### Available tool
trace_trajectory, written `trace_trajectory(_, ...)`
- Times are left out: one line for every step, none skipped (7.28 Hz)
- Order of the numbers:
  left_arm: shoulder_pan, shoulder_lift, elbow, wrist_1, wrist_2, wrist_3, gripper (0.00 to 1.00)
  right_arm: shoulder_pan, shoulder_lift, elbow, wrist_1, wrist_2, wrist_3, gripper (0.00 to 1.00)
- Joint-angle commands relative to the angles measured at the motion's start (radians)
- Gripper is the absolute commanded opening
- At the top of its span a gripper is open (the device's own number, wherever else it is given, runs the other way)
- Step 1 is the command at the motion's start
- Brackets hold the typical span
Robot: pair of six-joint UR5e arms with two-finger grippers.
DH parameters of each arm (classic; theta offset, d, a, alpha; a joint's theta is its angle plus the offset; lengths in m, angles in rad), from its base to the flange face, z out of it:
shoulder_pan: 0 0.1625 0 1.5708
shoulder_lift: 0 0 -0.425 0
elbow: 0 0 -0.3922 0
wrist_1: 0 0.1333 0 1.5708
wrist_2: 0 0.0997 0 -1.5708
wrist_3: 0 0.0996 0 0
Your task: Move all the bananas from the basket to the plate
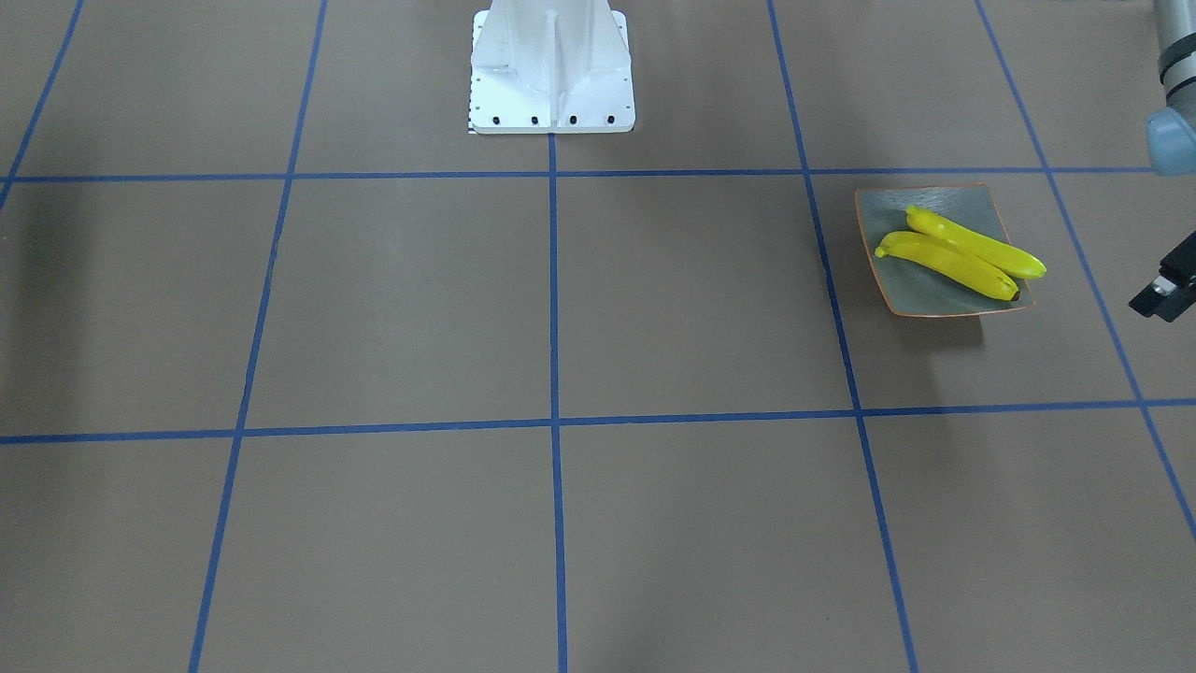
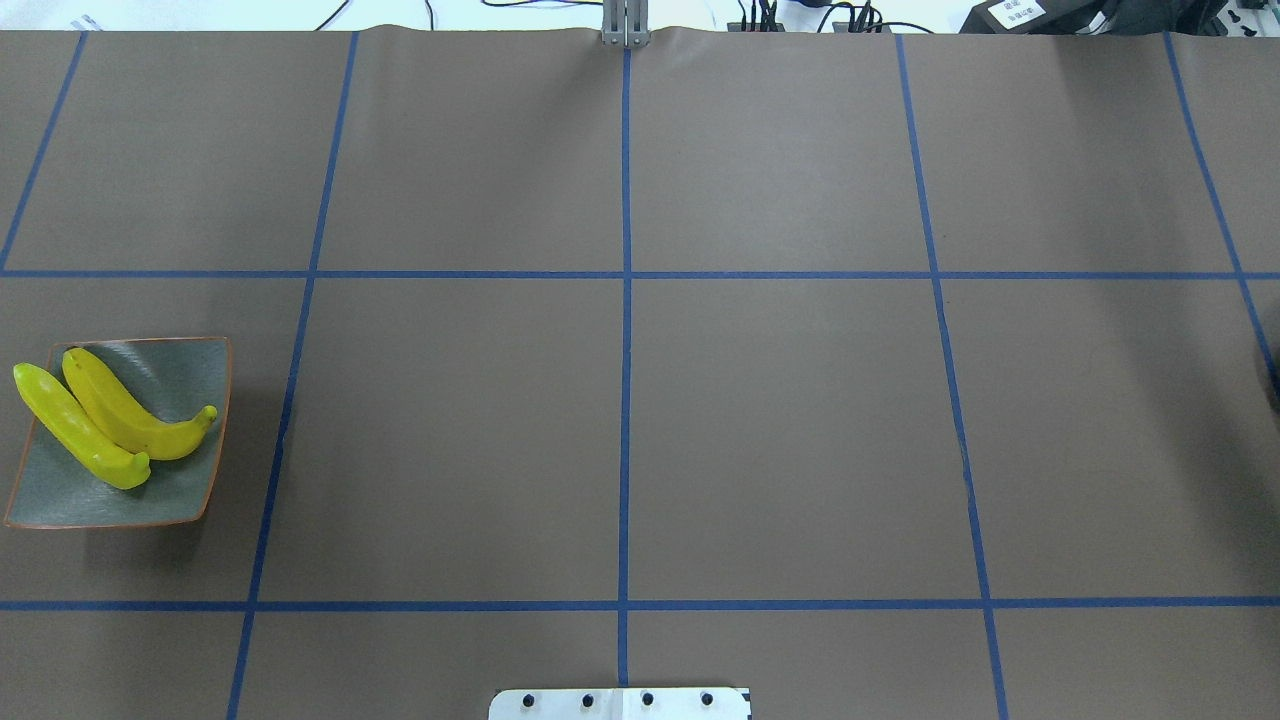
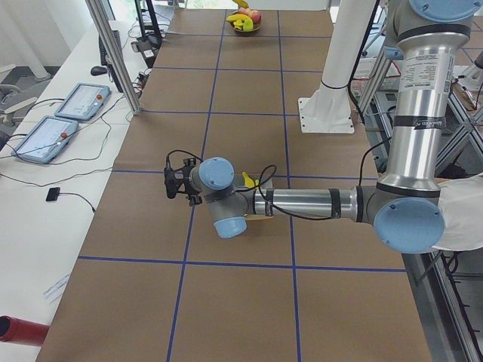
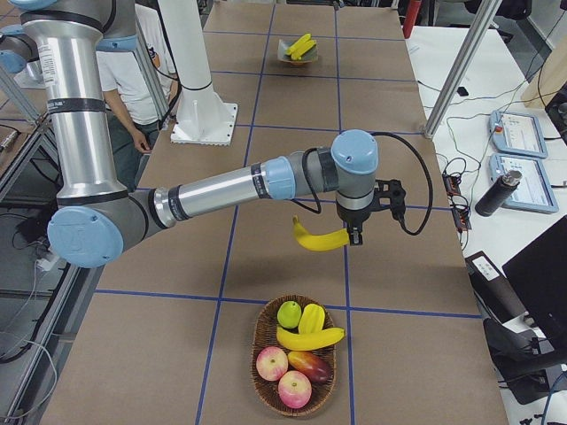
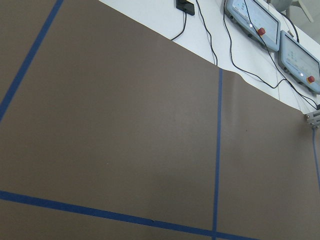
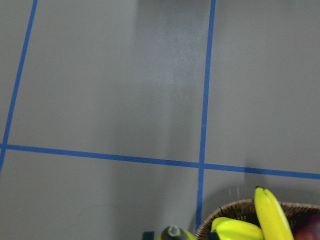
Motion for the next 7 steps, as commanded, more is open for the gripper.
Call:
trace_trajectory(0.050,-0.102,-0.002,0.008,0.005,-0.213,1.00,-0.145,0.128,0.001,0.000,-0.005,0.324,0.00)
trace_trajectory(0.072,-0.166,-0.002,0.038,0.007,-0.299,1.00,-0.225,0.197,-0.011,0.014,-0.012,0.471,0.00)
trace_trajectory(0.075,-0.225,-0.003,0.095,0.006,-0.372,1.00,-0.283,0.247,-0.014,0.025,-0.014,0.624,0.00)
trace_trajectory(0.099,-0.283,-0.008,0.156,0.007,-0.455,1.00,-0.338,0.290,-0.014,0.050,-0.018,0.785,0.00)
trace_trajectory(0.142,-0.319,-0.021,0.193,0.019,-0.533,1.00,-0.390,0.324,-0.014,0.101,-0.028,0.934,0.00)
trace_trajectory(0.208,-0.365,-0.053,0.242,0.113,-0.645,1.00,-0.450,0.354,-0.017,0.151,-0.096,1.068,0.00)
trace_trajectory(0.284,-0.373,-0.131,0.332,0.192,-0.666,1.00,-0.490,0.371,-0.028,0.199,-0.124,1.169,0.00)
